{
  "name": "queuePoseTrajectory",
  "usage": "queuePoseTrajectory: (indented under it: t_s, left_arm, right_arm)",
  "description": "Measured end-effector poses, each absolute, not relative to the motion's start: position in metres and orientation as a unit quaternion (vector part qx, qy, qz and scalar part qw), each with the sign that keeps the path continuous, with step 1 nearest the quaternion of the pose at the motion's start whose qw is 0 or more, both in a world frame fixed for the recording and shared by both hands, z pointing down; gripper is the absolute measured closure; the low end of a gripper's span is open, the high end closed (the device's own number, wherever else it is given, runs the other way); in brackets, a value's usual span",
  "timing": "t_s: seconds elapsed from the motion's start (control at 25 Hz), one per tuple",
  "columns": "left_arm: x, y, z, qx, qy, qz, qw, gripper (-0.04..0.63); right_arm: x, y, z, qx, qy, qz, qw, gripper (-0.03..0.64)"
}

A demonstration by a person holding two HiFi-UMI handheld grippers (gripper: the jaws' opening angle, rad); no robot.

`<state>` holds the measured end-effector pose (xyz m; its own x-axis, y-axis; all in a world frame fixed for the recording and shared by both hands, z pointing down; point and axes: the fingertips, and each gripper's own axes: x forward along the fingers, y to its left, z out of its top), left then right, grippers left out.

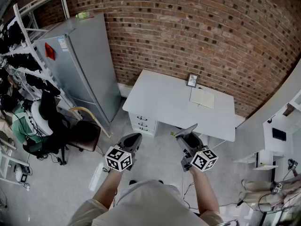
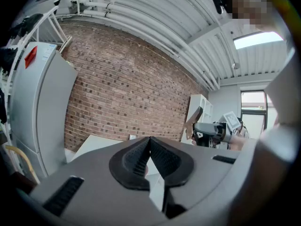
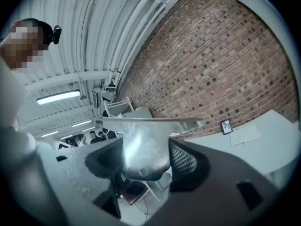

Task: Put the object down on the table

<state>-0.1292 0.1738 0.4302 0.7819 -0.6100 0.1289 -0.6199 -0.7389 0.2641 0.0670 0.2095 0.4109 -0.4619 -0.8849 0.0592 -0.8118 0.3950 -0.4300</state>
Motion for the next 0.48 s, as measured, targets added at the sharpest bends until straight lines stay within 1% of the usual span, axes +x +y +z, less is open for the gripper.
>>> queuePoseTrajectory:
  t_s: [0.48]
  left_arm:
    - [-0.1281,0.1788,0.4305,0.933,-0.329,0.020,0.146,0.601]
  right_arm:
    - [0.0661,0.2138,0.4095,-0.511,0.831,-0.200,0.091,0.328]
